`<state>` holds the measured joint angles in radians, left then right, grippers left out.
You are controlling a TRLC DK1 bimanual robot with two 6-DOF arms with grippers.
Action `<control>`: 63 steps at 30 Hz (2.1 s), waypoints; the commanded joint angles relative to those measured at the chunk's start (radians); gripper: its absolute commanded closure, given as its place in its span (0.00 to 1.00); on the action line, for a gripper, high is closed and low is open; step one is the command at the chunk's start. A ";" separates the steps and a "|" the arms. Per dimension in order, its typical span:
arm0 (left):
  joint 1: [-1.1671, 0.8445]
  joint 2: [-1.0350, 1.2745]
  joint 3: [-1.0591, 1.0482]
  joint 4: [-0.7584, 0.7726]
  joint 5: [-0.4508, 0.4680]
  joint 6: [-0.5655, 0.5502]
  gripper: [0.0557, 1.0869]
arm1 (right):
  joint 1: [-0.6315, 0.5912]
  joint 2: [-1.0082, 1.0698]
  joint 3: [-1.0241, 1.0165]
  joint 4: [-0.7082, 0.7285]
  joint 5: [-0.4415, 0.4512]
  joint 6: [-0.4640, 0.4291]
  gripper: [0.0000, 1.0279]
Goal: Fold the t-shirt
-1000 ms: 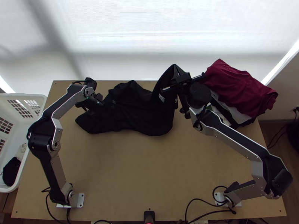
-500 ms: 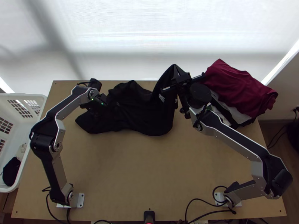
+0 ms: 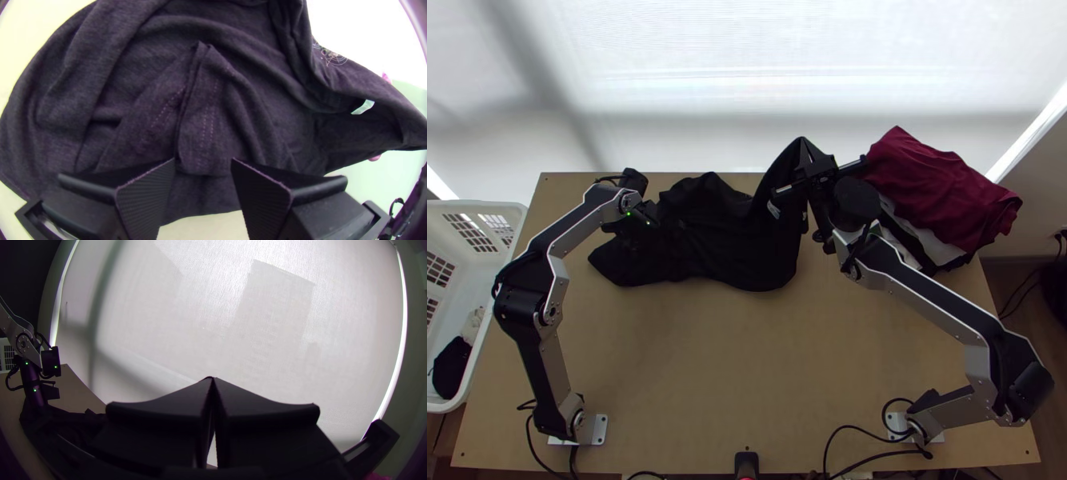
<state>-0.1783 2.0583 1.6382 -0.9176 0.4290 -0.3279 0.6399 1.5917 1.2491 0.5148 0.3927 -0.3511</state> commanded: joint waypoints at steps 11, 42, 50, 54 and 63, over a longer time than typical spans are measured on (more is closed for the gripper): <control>-0.035 0.023 -0.024 0.005 -0.036 0.027 0.92 | -0.011 0.010 0.029 0.027 -0.002 0.000 0.97; 0.267 -0.480 0.287 0.023 -0.237 0.038 0.96 | -0.259 -0.088 0.217 -0.378 0.003 0.284 0.97; 0.289 -0.550 0.311 0.065 -0.286 -0.019 0.96 | -0.358 -0.075 0.454 -0.914 -0.318 0.686 0.97; 0.323 -0.555 0.359 0.031 -0.282 -0.085 0.96 | -0.421 -0.030 0.590 -1.090 -0.448 0.779 0.97; 0.373 -0.593 0.483 0.022 -0.285 -0.082 0.96 | -0.511 0.100 1.036 -1.398 -0.643 0.952 0.97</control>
<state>0.1707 1.5181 2.0613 -0.9092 0.1520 -0.4011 0.1444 1.6554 2.1330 -0.8562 -0.2241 0.5327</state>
